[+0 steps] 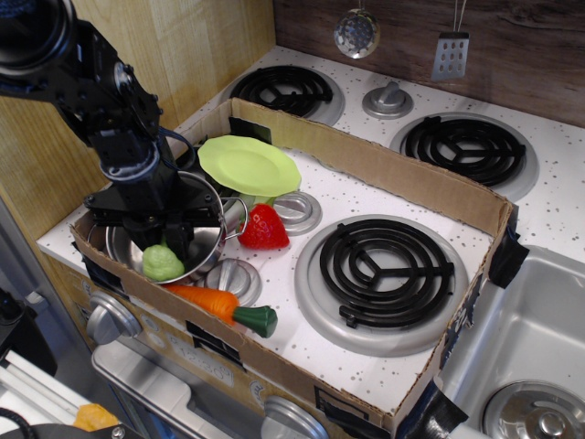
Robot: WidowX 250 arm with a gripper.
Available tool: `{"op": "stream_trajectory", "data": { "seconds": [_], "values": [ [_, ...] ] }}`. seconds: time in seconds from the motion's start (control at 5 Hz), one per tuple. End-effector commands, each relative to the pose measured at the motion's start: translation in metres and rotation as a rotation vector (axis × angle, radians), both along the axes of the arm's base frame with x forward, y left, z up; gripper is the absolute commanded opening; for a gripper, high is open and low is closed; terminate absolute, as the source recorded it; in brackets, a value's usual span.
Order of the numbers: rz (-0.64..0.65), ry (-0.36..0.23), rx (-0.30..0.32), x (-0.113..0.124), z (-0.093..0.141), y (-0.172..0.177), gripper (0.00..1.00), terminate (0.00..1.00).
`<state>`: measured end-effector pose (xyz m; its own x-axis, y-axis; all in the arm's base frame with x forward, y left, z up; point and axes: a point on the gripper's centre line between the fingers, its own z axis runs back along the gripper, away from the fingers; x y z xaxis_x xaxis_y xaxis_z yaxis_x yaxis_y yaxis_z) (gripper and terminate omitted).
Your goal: Take broccoli out of pan
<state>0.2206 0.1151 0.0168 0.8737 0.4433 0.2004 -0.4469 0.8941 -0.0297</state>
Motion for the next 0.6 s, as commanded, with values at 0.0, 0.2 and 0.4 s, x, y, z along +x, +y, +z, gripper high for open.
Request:
{"op": "stream_trajectory", "data": {
  "seconds": [0.0, 0.2, 0.4],
  "values": [
    [-0.022, 0.002, 0.103, 0.0, 0.052, 0.0, 0.0, 0.0],
    [-0.015, 0.027, 0.133, 0.01, 0.075, -0.012, 0.0, 0.0],
    [0.001, 0.039, 0.119, 0.023, 0.084, -0.036, 0.0, 0.0]
  ]
}}
